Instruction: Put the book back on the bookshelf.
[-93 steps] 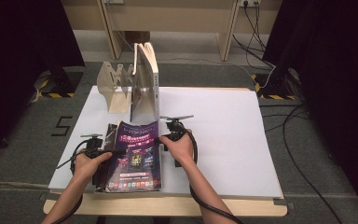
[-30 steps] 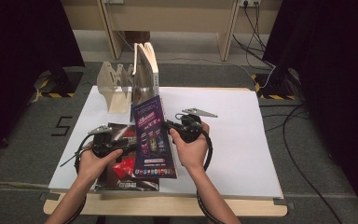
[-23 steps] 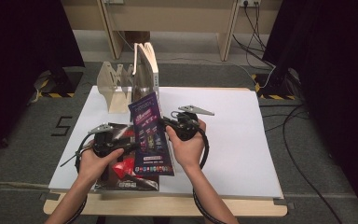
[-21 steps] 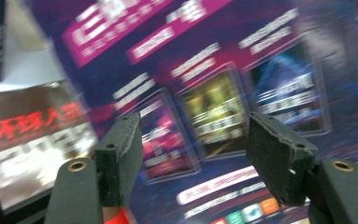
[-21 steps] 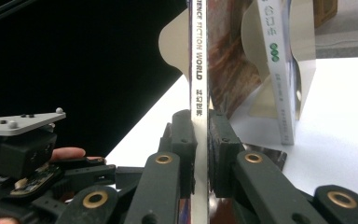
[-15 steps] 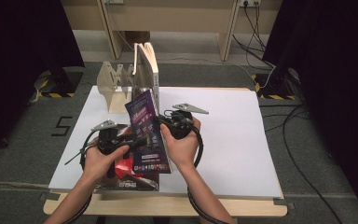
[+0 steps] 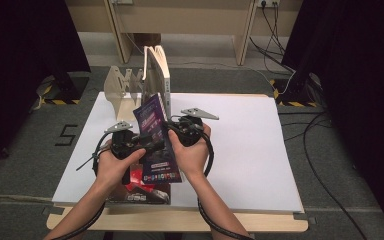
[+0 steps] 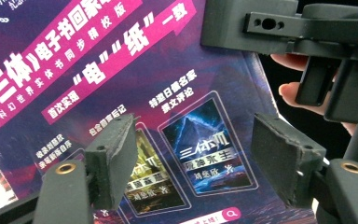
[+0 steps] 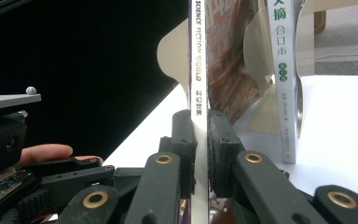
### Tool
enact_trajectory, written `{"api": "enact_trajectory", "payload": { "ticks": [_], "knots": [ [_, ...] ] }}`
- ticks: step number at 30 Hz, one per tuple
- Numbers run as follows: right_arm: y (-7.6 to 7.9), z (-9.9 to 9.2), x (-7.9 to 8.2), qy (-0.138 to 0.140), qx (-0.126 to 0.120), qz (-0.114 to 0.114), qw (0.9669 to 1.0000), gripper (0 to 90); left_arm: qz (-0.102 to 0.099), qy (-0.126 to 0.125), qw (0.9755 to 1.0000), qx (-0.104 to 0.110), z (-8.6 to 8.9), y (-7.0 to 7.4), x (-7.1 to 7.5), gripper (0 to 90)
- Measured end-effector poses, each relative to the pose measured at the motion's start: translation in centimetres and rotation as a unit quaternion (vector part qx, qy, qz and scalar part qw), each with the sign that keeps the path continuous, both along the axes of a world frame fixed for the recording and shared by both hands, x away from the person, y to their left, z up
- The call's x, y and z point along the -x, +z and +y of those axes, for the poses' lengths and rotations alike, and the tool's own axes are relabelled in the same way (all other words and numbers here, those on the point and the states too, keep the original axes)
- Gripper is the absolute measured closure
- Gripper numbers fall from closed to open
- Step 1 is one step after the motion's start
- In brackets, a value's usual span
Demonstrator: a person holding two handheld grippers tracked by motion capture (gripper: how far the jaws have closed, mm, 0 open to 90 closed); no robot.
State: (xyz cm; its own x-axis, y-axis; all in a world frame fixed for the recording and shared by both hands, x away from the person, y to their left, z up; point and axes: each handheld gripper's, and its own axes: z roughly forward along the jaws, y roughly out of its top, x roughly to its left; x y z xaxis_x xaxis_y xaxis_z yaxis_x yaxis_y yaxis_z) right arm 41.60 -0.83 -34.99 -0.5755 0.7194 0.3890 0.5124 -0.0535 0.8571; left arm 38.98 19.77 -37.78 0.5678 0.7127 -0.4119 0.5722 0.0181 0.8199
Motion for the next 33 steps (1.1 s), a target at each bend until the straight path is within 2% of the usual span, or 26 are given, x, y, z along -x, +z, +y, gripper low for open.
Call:
{"api": "enact_trajectory", "payload": {
  "ticks": [7,15,18,21,25,33],
  "knots": [
    [0.7,0.3,-0.3,-0.004,-0.005,-0.007,1.0,83.6,-0.01,0.0,0.9999,0.002,-0.6,1.2,-0.3,29.0],
    [1.9,1.0,-0.6,-0.004,0.006,-0.022,0.9997,83.6,-0.014,-0.001,0.9998,0.013,-1.2,2.3,-0.9,27.8],
    [1.9,1.0,-0.8,-0.005,0.009,-0.025,0.9996,83.6,-0.011,0.0,0.9998,0.018,-1.2,2.3,-1.1,27.1],
    [2.0,1.1,-0.8,-0.004,0.01,-0.023,0.9997,83.6,-0.003,-0.011,0.9998,0.017,-1.6,2.1,-1.0,26.9],
    [2.0,1.2,-1.0,-0.005,0.013,-0.023,0.9996,83.6,0.001,-0.003,0.9999,0.016,-1.7,1.9,-1.1,26.8],
    [2.0,1.4,-0.9,-0.003,0.021,-0.026,0.9994,83.5,-0.004,-0.003,1.0,0.006,-1.8,1.8,-1.2,23.9]
  ]
}}
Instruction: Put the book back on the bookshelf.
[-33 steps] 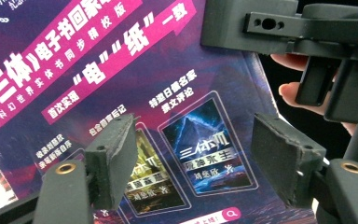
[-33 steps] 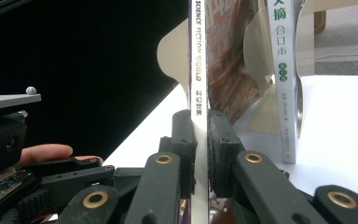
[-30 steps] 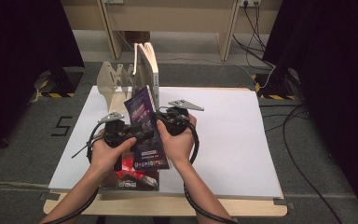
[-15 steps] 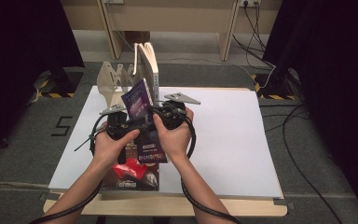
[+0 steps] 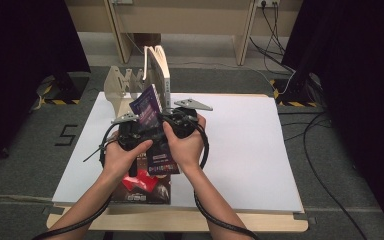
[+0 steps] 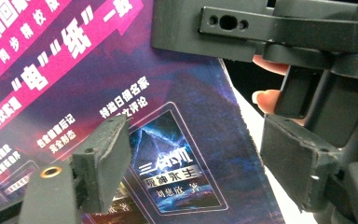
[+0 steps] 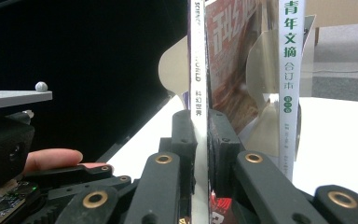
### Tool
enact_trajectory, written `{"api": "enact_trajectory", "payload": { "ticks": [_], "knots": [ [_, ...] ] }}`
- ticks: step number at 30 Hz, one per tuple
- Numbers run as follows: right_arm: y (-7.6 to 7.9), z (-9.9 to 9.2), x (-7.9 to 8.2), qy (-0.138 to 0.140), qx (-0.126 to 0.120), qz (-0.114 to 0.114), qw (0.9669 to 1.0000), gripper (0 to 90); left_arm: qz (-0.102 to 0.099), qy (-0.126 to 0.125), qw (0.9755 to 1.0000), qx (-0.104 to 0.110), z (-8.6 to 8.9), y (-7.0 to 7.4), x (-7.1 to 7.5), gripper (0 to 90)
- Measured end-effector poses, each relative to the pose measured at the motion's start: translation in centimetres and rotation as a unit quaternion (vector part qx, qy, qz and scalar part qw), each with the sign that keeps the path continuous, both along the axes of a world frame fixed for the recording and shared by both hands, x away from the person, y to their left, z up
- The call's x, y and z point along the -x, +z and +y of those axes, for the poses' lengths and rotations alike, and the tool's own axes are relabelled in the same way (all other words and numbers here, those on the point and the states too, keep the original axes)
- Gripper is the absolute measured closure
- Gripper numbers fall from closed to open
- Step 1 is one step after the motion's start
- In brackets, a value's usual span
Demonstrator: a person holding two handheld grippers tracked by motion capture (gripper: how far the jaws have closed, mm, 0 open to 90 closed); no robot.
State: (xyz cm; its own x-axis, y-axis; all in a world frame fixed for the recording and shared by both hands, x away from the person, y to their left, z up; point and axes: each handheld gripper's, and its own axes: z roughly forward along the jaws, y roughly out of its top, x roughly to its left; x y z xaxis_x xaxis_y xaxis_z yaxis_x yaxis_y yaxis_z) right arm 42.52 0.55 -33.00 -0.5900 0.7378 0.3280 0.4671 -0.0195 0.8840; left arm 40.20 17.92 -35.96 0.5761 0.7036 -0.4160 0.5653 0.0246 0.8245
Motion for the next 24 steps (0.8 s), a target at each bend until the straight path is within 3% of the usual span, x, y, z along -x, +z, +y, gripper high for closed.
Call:
{"api": "enact_trajectory", "payload": {
  "ticks": [7,15,19,24],
  "knots": [
    [-0.1,0.2,0.1,0.002,0.021,0.003,0.9998,83.4,-0.006,0.005,0.9996,-0.028,-0.7,-0.3,-0.1,23.0],
    [-0.7,0.3,-0.1,0.002,0.04,0.015,0.9991,83.2,-0.018,0.021,0.9974,-0.067,-1.5,-1.4,-0.1,23.5],
    [-1.0,0.3,-0.2,-0.002,0.041,0.021,0.9989,83.2,-0.039,0.039,0.9942,-0.093,-2.3,-1.9,0.2,22.2],
    [-0.9,0.2,-0.4,-0.003,0.044,0.024,0.9988,83.2,-0.05,0.05,0.9918,-0.106,-3.0,-2.0,0.2,20.6]
  ]
}}
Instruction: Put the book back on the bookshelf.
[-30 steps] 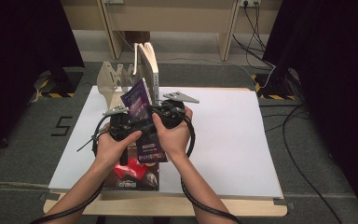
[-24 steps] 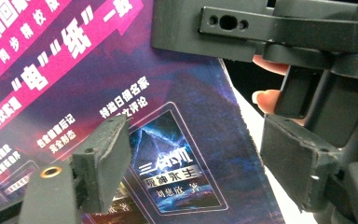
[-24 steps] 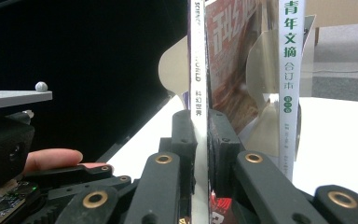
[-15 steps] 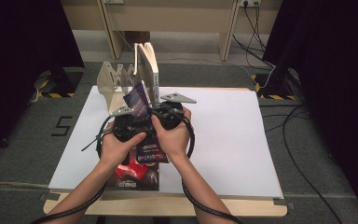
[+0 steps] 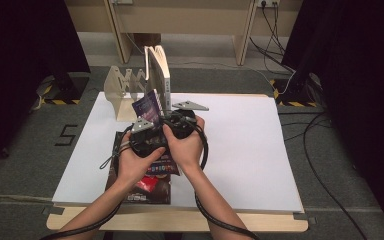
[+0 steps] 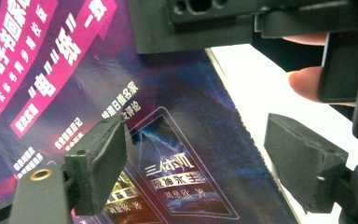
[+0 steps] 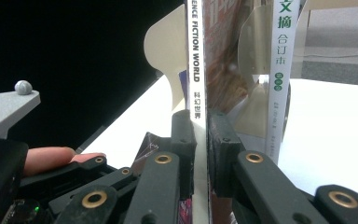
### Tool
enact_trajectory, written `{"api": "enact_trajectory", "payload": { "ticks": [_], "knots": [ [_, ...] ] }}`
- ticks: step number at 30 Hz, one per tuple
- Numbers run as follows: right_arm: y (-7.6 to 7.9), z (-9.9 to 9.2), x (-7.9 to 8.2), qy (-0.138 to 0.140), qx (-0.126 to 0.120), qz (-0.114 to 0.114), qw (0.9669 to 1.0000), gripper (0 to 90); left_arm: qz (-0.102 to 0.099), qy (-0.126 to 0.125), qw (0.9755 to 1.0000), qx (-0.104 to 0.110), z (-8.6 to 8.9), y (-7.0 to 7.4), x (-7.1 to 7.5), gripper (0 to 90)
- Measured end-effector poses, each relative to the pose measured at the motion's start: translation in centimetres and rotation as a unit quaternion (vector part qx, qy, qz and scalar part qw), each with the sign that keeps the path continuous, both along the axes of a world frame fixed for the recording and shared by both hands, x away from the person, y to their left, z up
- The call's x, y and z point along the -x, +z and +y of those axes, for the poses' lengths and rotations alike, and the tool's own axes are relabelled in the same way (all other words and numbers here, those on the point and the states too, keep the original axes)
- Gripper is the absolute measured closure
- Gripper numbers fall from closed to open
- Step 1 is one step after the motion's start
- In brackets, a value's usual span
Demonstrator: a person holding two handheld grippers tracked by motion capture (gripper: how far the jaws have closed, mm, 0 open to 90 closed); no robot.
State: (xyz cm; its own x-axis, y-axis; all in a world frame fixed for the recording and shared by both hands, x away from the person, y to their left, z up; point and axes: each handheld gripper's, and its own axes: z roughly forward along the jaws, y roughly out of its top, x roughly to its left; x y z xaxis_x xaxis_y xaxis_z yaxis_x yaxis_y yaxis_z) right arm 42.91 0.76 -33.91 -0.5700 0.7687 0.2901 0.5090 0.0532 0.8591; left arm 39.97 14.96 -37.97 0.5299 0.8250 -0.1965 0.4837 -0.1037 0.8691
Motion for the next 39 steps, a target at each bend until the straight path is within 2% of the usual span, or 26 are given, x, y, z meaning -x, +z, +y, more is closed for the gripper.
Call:
{"api": "enact_trajectory", "payload": {
  "ticks": [2,5,8,10,15,21,24,27,32,33,39],
  "knots": [
    [0.1,0.0,0.0,-0.002,0.001,0.0,1.0,83.2,-0.008,0.006,0.9999,-0.011,-0.4,-0.1,0.1,19.5],
    [0.2,0.0,-0.1,-0.003,0.002,0.002,1.0,83.2,-0.008,0.016,0.9997,-0.015,-0.7,-0.1,0.0,18.5],
    [0.1,0.0,0.0,-0.004,-0.001,0.004,1.0,83.2,0.003,0.028,0.9996,-0.003,-0.5,-0.3,-0.3,16.2],
    [0.1,0.0,0.1,-0.001,-0.003,0.005,1.0,83.2,0.017,0.04,0.9988,0.022,-0.2,-0.5,-0.7,13.7],
    [0.1,0.2,0.1,0.004,0.001,0.01,0.9999,83.1,0.022,0.043,0.9987,0.014,-0.3,-0.7,-0.9,12.3],
    [-0.1,0.6,0.4,0.005,0.009,0.011,0.9999,83.1,0.028,0.037,0.9989,0.01,0.1,-0.8,-1.0,16.9],
    [-0.1,0.7,0.6,0.012,0.006,0.012,0.9998,83.0,0.032,0.029,0.9985,0.034,0.8,-0.9,-0.7,19.0],
    [0.0,0.6,0.9,0.023,-0.002,0.022,0.9995,82.9,0.031,0.026,0.9982,0.044,1.3,-1.1,0.1,22.4],
    [0.0,1.2,1.5,0.031,0.007,0.034,0.9989,82.0,0.028,0.022,0.9988,0.033,1.7,-1.1,1.0,29.9],
    [0.0,1.3,1.5,0.031,0.009,0.033,0.9989,81.5,0.029,0.022,0.9987,0.036,1.8,-1.1,1.2,32.1],
    [-0.1,2.6,1.7,0.044,0.034,0.035,0.9978,76.8,0.056,0.018,0.9974,0.042,2.8,-1.2,1.7,47.5]
  ]
}}
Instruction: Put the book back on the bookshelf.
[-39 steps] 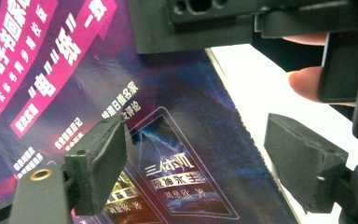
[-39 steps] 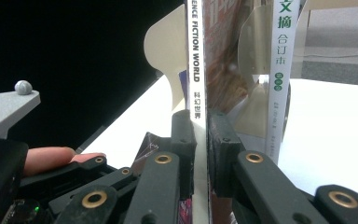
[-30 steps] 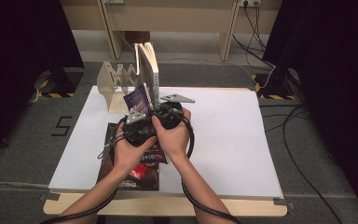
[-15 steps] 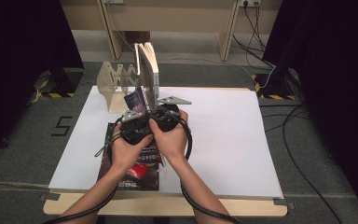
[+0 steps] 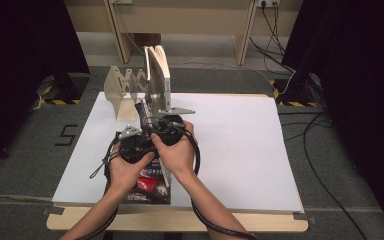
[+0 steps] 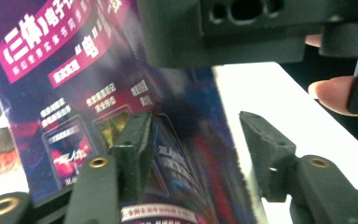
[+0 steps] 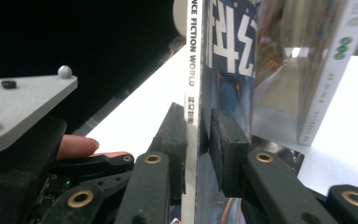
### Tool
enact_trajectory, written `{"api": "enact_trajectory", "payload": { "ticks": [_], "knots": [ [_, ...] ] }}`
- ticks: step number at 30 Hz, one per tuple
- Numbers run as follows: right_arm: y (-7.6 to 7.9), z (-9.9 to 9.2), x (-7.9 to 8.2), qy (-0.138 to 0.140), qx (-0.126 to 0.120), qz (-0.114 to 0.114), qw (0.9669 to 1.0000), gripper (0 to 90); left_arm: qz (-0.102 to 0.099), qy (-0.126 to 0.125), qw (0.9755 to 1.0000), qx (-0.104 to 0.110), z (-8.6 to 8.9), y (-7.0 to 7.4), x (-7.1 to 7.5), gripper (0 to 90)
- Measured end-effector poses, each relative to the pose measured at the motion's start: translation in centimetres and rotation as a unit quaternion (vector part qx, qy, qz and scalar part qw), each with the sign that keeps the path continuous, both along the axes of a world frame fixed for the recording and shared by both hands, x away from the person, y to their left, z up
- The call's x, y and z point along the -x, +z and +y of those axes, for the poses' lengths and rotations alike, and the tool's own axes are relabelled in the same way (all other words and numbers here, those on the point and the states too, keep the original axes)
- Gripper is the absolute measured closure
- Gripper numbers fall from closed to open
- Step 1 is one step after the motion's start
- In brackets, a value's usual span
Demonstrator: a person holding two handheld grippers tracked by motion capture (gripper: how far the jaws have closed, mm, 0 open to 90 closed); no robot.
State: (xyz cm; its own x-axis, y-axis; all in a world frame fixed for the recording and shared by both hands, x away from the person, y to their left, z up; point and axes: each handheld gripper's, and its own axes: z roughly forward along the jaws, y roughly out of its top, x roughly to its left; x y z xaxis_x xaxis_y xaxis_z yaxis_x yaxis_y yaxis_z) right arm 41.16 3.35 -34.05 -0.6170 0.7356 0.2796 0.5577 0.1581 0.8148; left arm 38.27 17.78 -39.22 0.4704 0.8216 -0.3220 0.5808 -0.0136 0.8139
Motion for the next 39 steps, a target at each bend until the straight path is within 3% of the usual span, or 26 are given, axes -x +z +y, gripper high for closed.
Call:
{"api": "enact_trajectory", "payload": {
  "ticks": [3,6,7,10,14,18,22,31,39],
  "knots": [
    [-0.3,0.7,0.1,0.009,0.012,-0.001,0.9999,74.7,0.007,0.008,0.9999,0.005,0.5,-0.3,0.0,54.0],
    [-0.6,1.2,0.2,0.021,0.011,0.004,0.9997,70.7,0.008,0.016,0.9998,0.006,1.2,-0.8,0.0,69.5],
    [-0.6,1.4,0.1,0.027,0.006,0.009,0.9996,70.4,0.009,0.016,0.9998,0.01,1.5,-0.9,-0.1,73.7],
    [-0.5,1.2,0.0,0.055,-0.031,0.026,0.9976,73.0,0.028,0.01,0.9981,0.054,2.7,-1.5,-0.4,78.7],
    [0.2,-0.2,0.4,0.056,-0.06,0.017,0.9965,69.3,0.03,0.007,0.9972,0.069,3.9,-1.5,-0.2,79.4],
    [0.8,-3.8,0.3,0.024,-0.084,0.009,0.9961,68.6,0.032,0.007,0.9955,0.088,5.3,-1.4,0.2,80.1],
    [0.3,-7.3,-0.1,-0.011,-0.081,0.01,0.9966,68.0,0.024,0.005,0.9952,0.095,6.3,-0.9,1.2,80.9],
    [-4.0,-13.9,-0.7,-0.089,-0.067,0.042,0.9929,66.7,0.001,0.009,0.9956,0.093,8.6,0.9,3.2,82.1],
    [-7.8,-17.4,-0.7,-0.131,-0.057,0.068,0.9874,64.7,-0.037,0.037,0.9963,0.068,11.0,2.7,3.9,82.2]
  ]
}}
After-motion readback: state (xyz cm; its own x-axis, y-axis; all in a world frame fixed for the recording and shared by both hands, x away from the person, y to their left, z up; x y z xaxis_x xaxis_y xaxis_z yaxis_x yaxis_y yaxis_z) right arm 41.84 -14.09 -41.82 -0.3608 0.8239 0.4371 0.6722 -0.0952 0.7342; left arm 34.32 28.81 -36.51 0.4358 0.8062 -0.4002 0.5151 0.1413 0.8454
